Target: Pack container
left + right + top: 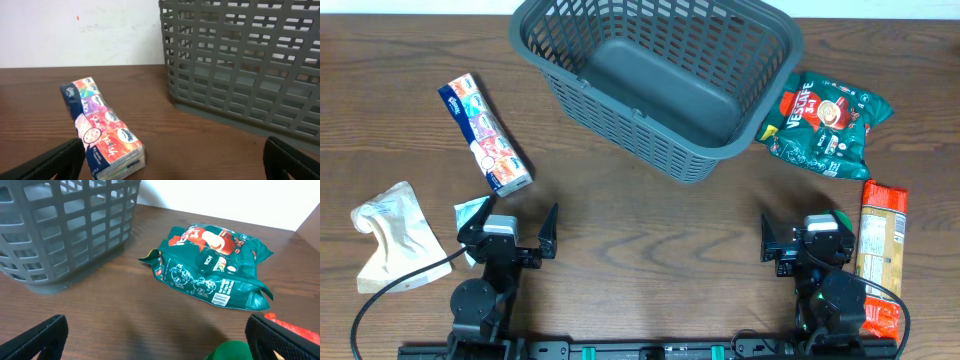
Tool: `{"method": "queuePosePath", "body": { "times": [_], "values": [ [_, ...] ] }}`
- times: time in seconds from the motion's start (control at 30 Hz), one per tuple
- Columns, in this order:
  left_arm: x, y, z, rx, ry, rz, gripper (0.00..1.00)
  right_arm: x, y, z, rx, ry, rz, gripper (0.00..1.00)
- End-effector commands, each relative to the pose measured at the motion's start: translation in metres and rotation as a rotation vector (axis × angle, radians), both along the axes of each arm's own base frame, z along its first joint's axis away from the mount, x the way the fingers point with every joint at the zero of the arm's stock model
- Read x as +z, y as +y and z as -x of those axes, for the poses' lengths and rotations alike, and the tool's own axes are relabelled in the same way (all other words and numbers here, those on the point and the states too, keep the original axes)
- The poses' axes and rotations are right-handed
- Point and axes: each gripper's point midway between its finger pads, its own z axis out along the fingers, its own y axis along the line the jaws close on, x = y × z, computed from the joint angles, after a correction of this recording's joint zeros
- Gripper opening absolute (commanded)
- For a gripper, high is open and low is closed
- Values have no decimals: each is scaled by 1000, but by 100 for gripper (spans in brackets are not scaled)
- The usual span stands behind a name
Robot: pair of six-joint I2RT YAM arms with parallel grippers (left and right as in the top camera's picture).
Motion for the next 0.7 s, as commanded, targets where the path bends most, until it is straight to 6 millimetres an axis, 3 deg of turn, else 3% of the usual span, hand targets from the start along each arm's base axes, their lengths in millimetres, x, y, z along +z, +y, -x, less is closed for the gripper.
{"method": "queuePosePath", "body": {
  "times": [0.0,0.1,0.2,0.27,0.33,0.47,0.67],
  "values": [
    [-15,1,1,8,46,5,99,0,2,0,-23,-4,-117,99],
    [-10,1,0,10,26,32,99,0,4,0,-60,-3,-284,99],
    [3,1,0,18,7,128,99,1,20,1,29,10,-320,99],
    [20,1,2,23,-2,188,99,13,26,2,64,-9,-330,99],
    [42,1,5,23,-7,212,99,29,26,4,70,-29,-332,99],
    [93,1,7,25,30,207,99,80,26,7,80,-64,-335,99],
    [166,-16,-11,-41,179,199,99,113,34,4,87,163,-334,99]
  ]
}}
